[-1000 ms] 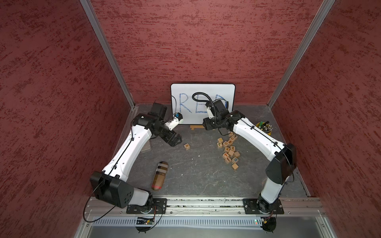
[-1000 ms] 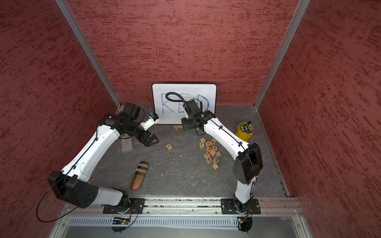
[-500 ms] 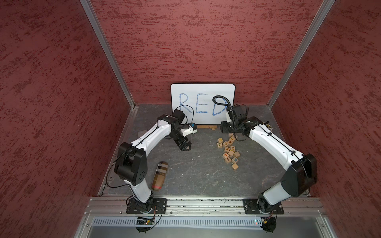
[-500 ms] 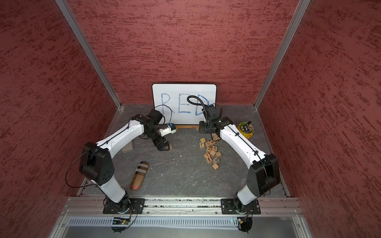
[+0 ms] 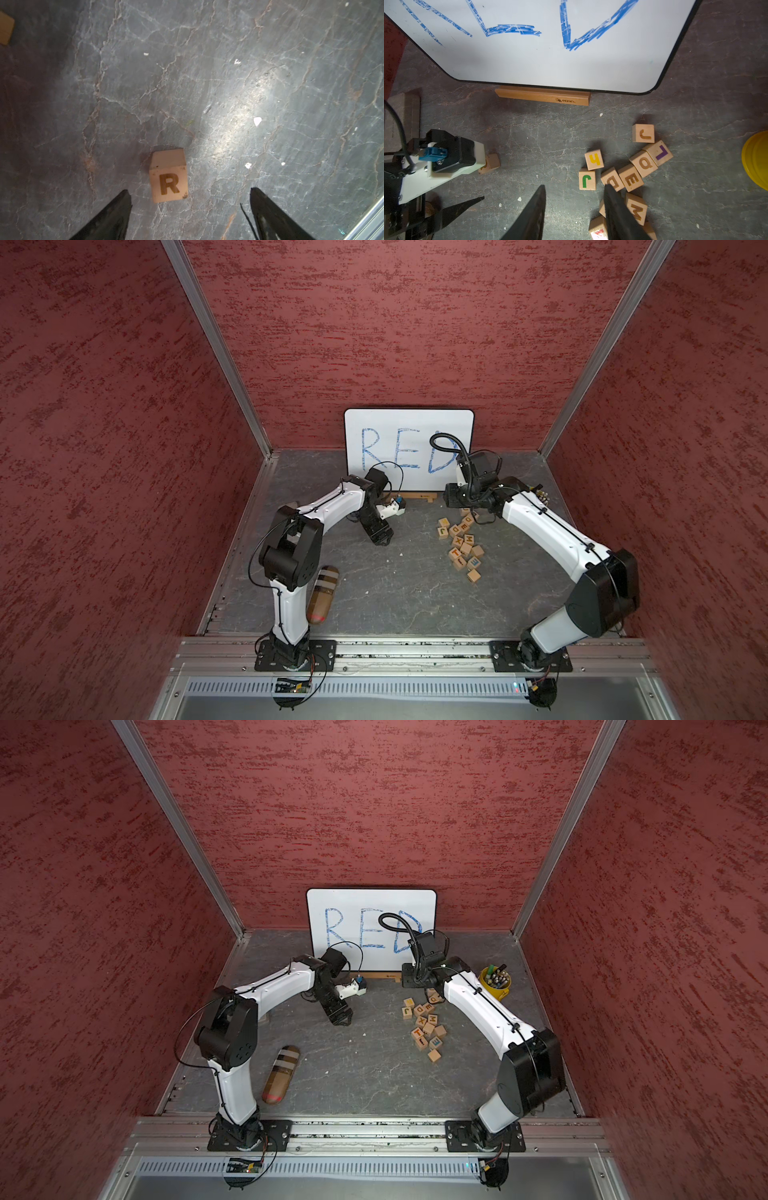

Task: Assemble the uppercase word "red" with letter blocks
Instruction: Pick up the letter block from the center of the board.

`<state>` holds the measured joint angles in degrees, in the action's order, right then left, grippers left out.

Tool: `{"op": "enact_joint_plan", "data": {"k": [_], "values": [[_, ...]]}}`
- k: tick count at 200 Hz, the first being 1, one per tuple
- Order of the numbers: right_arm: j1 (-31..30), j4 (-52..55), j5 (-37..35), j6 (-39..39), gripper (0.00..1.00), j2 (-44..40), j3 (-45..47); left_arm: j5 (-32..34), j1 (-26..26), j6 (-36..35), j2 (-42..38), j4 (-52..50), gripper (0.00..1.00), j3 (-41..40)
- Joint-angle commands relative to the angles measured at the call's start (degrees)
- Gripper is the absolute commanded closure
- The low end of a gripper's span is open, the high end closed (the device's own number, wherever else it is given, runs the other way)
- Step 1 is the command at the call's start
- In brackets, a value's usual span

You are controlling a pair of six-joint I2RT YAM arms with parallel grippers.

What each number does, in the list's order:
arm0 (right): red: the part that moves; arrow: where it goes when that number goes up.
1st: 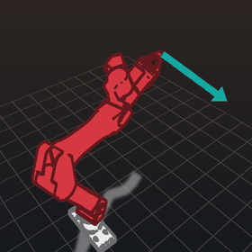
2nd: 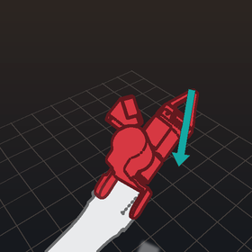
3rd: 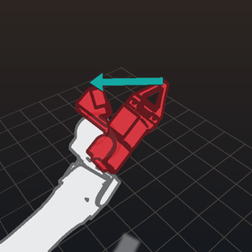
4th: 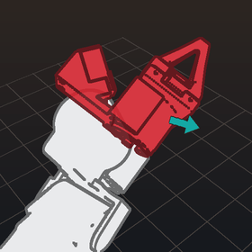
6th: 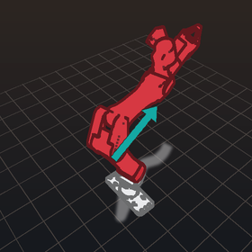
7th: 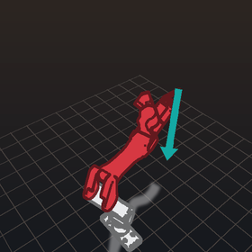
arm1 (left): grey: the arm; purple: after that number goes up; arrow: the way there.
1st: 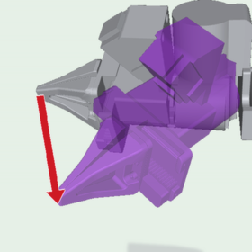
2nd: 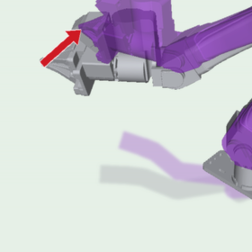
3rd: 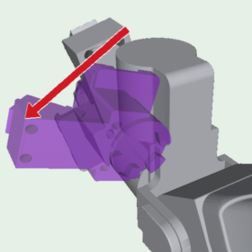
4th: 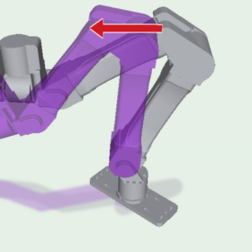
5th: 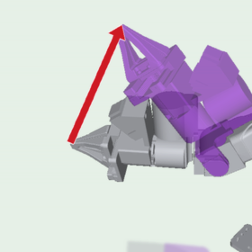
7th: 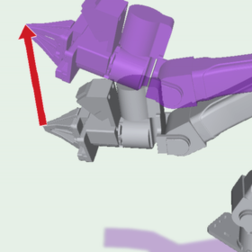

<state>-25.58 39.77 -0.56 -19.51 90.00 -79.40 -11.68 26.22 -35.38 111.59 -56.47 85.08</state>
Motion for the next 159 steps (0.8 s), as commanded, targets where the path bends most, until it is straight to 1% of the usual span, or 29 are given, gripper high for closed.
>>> {"op": "enact_joint_plan", "data": {"k": [1,28,41,58,68,83,108,118,138,159], "values": [[0.6,-2.4,0.8,0.0,0.53,-0.1,0.7,-0.1,-0.9,-0.5,0.8,-1.2,0.1,1.7],[0.9,-3.5,1.2,0.1,0.53,0.3,1.6,1.2,-0.8,-1.1,1.9,-0.9,0.16,2.1],[1.0,-3.9,1.5,0.1,0.53,0.5,2.0,1.2,-0.8,-1.2,2.5,-1.3,0.22,2.4],[1.2,-4.1,1.6,0.3,0.53,0.6,2.4,1.0,-0.7,-0.7,3.4,-1.9,0.24,2.6],[1.3,-4.3,1.6,0.5,0.53,0.6,2.6,0.7,-0.6,-0.7,3.6,-2.1,0.28,2.6],[1.5,-4.5,1.7,0.8,0.53,0.7,2.8,1.1,-0.5,-0.5,3.8,-2.1,0.31,2.5],[1.9,-5.0,2.1,1.3,0.53,1.1,2.8,2.9,0.0,0.2,4.1,-0.8,0.32,2.1],[2.0,-5.1,2.2,1.5,0.54,1.2,2.9,3.3,0.1,0.6,4.2,-0.5,0.34,2.1],[2.2,-5.3,2.6,2.0,0.54,1.5,3.2,3.3,0.4,1.1,4.5,-0.3,0.34,2.2],[2.3,-5.0,2.4,2.4,0.54,1.8,3.3,4.0,0.8,1.3,4.7,-0.3,0.37,1.7]]}}
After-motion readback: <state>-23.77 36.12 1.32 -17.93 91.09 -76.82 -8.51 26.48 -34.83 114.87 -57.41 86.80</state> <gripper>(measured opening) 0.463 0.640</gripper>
